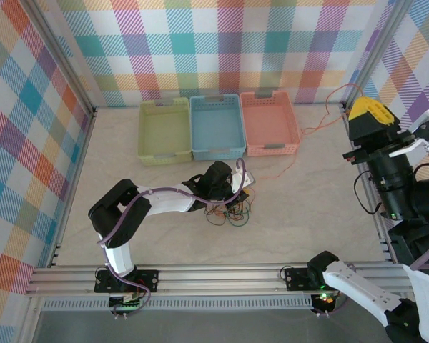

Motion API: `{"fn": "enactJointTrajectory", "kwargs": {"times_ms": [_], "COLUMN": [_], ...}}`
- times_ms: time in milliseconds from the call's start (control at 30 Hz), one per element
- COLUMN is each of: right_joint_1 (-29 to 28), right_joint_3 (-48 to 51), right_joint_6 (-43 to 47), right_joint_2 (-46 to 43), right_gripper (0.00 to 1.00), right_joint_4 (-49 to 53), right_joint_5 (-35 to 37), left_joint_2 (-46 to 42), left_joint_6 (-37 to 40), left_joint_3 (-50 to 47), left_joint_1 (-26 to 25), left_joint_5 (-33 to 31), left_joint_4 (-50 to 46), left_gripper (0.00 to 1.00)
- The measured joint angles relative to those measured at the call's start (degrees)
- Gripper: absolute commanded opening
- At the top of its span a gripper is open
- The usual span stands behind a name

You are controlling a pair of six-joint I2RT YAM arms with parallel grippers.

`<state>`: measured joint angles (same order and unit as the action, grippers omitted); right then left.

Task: Untangle the cables

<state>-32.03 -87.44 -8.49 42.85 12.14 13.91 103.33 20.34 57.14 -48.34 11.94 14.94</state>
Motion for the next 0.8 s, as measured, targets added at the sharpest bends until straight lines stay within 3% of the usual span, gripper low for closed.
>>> {"fn": "enactJointTrajectory", "kwargs": {"times_ms": [400,800], "right_joint_1": [0.0,0.0], "right_joint_3": [-3.8,10.6], "right_joint_6": [0.2,-0.6], "right_joint_2": [1.5,-0.6], "right_gripper": [0.0,0.0], "right_joint_4": [-0.2,-2.6], "right_joint_5": [-0.7,-0.3], "left_joint_2": [0.5,-0.2], "left_joint_6": [0.0,-2.0], "left_joint_3": [0.1,-1.7], "left_joint_1": [0.0,0.0], "left_joint_5": [-1.1,-4.2], "left_joint_4": [-1.2,1.9], "left_gripper": [0.26,0.35]}}
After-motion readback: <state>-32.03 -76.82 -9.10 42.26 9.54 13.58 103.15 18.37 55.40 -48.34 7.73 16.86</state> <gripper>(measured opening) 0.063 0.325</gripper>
